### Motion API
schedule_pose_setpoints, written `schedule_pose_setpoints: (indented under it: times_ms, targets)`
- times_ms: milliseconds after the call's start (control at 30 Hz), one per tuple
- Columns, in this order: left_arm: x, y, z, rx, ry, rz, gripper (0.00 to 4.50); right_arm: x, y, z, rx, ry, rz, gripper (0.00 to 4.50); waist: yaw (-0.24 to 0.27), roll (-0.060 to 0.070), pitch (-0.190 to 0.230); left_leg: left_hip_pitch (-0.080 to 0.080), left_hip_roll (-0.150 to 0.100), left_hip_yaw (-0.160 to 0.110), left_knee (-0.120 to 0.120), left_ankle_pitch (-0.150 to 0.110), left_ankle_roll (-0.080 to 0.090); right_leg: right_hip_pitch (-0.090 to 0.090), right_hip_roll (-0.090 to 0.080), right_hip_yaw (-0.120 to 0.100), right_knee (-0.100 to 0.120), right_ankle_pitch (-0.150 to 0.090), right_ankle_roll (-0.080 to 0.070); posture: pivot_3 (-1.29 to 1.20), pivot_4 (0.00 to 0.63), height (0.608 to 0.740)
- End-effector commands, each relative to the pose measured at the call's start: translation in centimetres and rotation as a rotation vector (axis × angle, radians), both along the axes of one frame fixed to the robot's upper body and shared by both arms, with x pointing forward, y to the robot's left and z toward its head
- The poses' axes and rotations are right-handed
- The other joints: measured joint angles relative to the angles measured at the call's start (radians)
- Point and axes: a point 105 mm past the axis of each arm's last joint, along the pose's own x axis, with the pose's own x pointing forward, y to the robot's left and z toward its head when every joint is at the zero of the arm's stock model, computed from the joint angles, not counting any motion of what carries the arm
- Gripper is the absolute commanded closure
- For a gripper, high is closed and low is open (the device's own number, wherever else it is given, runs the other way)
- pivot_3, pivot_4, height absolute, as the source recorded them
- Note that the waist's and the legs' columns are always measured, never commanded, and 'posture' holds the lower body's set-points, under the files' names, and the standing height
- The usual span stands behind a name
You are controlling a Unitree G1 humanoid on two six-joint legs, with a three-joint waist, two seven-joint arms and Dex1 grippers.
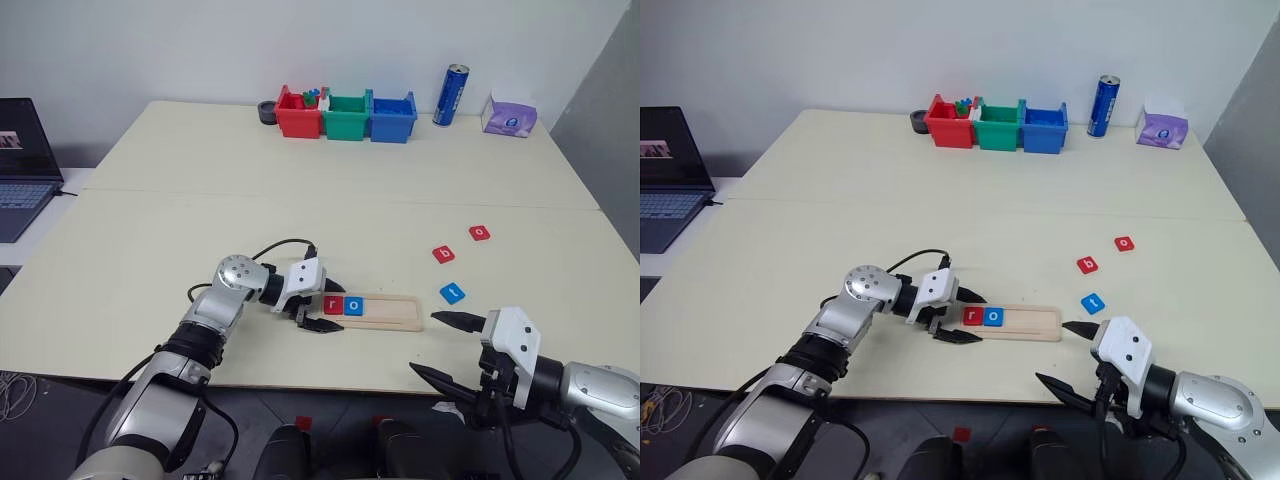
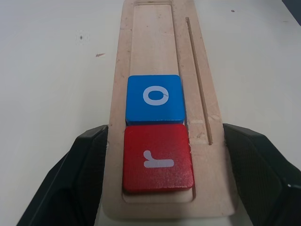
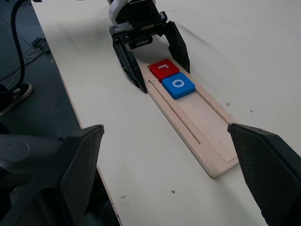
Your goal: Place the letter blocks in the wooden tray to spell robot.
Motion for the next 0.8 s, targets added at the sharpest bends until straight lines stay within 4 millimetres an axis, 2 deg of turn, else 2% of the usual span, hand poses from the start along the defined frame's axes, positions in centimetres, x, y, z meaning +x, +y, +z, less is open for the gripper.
schedule_pose_setpoints:
  times_ms: [33, 100, 167, 467, 700, 800]
  targets:
    - [0.0, -0.5, 0.2, -0.001, -0.010, -0.032, 1.12, -0.2, 0.1, 0.6, 0.000, -0.022, 0.016, 0.00, 0.000, 0.000, 0.000, 0.000, 0.000, 0.000, 0.000, 0.000, 0.000, 0.000, 0.000, 0.000, 0.000, 0.000, 0.000, 0.00, 0.150, 0.740]
    - [0.1, -0.5, 0.3, -0.012, -0.001, -0.036, 0.39, -0.3, 0.1, 0.5, -0.009, -0.021, 0.022, 0.00, 0.000, 0.000, 0.000, 0.000, 0.000, 0.000, 0.000, 0.000, 0.000, 0.000, 0.000, 0.000, 0.000, 0.000, 0.000, 0.00, 0.150, 0.740]
    - [-0.1, -0.5, 0.5, -0.018, 0.006, -0.053, 0.04, -0.4, 0.1, 0.3, -0.022, -0.020, 0.030, 0.00, 0.000, 0.000, 0.000, 0.000, 0.000, 0.000, 0.000, 0.000, 0.000, 0.000, 0.000, 0.000, 0.000, 0.000, 0.000, 0.00, 0.150, 0.740]
    - [0.5, 0.5, 2.4, -0.073, -0.033, -0.061, 0.04, -0.3, 0.1, 0.9, 0.011, -0.020, 0.042, 0.00, -0.003, -0.001, 0.000, 0.000, 0.000, 0.000, 0.000, 0.000, 0.000, 0.000, 0.002, 0.000, 0.000, 0.000, 0.000, 0.00, 0.150, 0.740]
    - [1.4, 3.2, 4.6, -0.126, -0.046, 0.047, 0.04, 0.8, -1.2, 1.8, 0.056, -0.028, -0.034, 0.00, -0.010, -0.001, 0.001, 0.000, 0.000, 0.000, 0.000, 0.000, 0.000, 0.000, 0.002, -0.001, 0.000, 0.000, 0.000, 0.00, 0.150, 0.740]
    - [1.1, 4.1, 5.1, -0.139, -0.060, 0.071, 0.04, 1.7, -1.6, 2.2, 0.095, -0.049, -0.098, 0.00, -0.013, -0.001, 0.001, 0.000, 0.001, -0.001, 0.000, 0.000, 0.000, 0.000, 0.002, -0.001, 0.000, 0.000, 0.000, 0.00, 0.150, 0.740]
